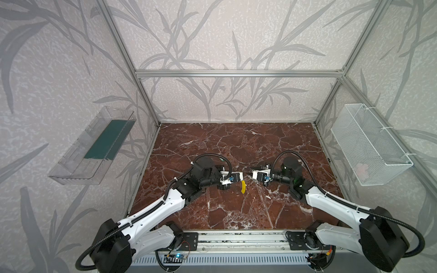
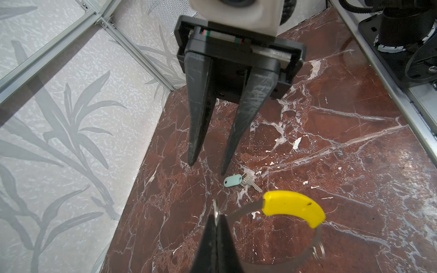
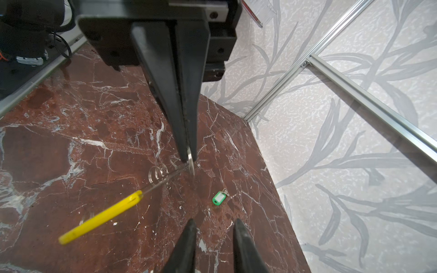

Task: Put the keys on the keyring

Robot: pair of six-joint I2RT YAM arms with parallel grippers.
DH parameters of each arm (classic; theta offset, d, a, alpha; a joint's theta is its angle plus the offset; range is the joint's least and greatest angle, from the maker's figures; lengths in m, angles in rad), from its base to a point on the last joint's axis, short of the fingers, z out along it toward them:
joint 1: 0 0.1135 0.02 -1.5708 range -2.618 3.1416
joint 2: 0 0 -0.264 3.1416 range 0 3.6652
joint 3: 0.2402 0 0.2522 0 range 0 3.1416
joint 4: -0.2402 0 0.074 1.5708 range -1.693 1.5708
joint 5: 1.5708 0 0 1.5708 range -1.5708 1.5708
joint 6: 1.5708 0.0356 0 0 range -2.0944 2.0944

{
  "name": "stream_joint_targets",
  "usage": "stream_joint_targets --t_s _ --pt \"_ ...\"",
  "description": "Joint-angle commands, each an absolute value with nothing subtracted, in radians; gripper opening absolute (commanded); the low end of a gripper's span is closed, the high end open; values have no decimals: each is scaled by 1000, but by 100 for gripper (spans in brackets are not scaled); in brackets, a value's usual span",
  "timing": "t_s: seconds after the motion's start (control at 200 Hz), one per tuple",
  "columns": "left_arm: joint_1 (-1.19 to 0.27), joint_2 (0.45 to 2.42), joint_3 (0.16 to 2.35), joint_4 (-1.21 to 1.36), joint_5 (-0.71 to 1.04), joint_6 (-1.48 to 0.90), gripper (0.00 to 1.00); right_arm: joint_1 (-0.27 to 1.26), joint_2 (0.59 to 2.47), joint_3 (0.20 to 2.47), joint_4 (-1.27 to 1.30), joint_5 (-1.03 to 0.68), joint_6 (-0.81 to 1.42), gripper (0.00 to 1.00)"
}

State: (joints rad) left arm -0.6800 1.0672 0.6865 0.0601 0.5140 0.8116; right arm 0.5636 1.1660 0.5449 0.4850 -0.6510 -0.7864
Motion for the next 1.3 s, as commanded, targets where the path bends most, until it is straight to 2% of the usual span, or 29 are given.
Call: stream_joint_targets --t_s 0.0,0.35,0.585,1.294 --pt "-682 1061 727 59 545 833 0 572 1126 564 430 -656 -771 26" --pt "-699 1073 764 11 510 859 0 656 1123 625 320 -644 -816 23" --pt "-724 1068 771 -26 477 909 0 670 1145 607 438 -589 -751 20" --pt "-739 1085 778 -19 450 899 0 657 1091 538 492 -515 -714 19"
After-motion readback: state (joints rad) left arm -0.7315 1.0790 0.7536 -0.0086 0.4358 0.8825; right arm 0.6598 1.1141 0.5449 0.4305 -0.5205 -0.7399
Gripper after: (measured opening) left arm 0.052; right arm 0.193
